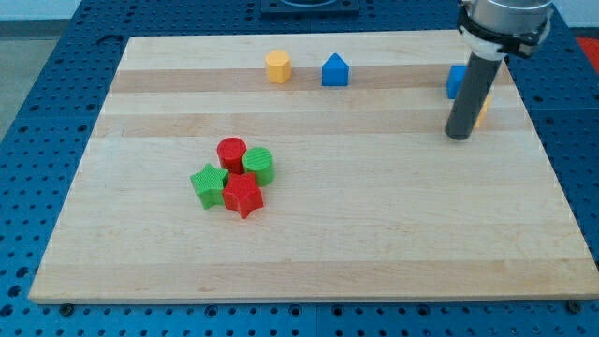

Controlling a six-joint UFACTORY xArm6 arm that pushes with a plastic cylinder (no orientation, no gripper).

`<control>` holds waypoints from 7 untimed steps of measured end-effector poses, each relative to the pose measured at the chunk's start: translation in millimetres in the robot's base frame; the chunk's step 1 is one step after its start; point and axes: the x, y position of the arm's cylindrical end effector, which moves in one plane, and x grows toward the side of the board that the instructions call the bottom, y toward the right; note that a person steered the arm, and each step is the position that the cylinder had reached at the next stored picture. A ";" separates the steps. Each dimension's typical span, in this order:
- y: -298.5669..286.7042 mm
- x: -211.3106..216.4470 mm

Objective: Point your arm at the yellow hexagon

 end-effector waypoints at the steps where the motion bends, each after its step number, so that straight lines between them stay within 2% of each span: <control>1: 25.1 -1.2; 4: 40.9 -49.5; 5: 53.3 -37.0; 6: 60.2 -3.8; 7: 32.0 10.7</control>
